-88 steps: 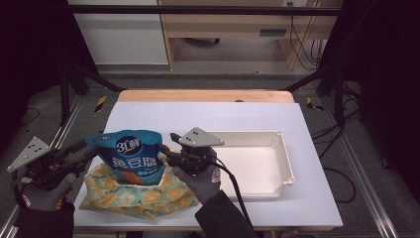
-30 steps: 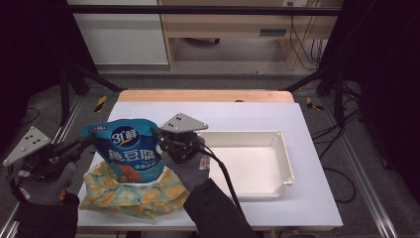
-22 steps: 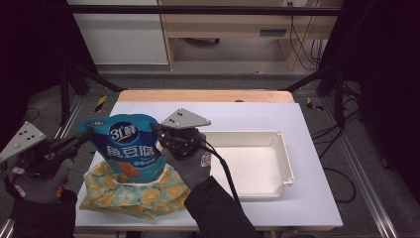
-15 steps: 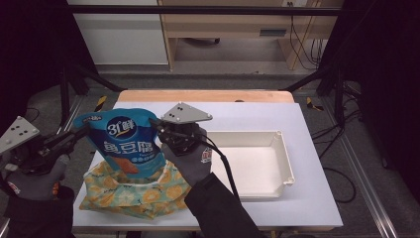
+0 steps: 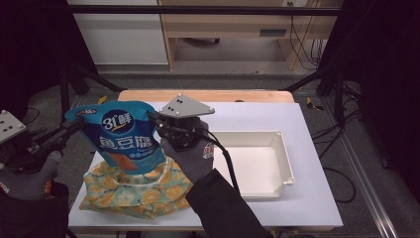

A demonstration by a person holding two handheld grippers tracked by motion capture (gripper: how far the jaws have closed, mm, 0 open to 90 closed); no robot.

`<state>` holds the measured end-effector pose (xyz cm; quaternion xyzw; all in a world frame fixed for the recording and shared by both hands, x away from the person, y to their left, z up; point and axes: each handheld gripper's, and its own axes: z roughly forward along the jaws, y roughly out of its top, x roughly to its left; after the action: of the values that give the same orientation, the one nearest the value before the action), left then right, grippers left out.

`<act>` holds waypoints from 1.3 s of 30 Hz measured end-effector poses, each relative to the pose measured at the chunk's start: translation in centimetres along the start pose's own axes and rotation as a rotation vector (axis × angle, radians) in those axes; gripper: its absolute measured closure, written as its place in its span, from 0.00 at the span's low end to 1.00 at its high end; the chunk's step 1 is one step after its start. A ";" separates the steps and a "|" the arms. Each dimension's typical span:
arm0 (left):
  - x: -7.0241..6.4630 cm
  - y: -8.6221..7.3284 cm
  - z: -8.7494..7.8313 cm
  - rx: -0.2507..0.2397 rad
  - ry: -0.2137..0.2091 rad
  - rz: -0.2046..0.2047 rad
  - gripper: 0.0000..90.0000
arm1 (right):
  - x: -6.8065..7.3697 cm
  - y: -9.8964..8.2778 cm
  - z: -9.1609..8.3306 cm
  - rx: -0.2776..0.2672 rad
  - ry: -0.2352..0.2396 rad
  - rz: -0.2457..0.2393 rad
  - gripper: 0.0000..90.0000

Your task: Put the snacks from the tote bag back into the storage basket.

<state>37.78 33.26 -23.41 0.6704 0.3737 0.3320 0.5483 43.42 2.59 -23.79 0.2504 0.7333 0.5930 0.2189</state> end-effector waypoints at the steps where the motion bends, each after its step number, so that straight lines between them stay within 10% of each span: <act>1: -0.1 0.1 0.0 -0.002 0.000 0.000 1.00 | 0.0 0.1 -0.1 0.002 -0.001 -0.003 1.00; 39: -5.4 2.0 3.3 -0.027 -0.100 0.033 1.00 | -3.2 0.0 -6.5 -0.030 -0.091 -0.015 1.00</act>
<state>38.19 26.75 -22.22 0.6847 0.3301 0.3119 0.5700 41.86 -4.34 -22.37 0.2682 0.7156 0.5902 0.2600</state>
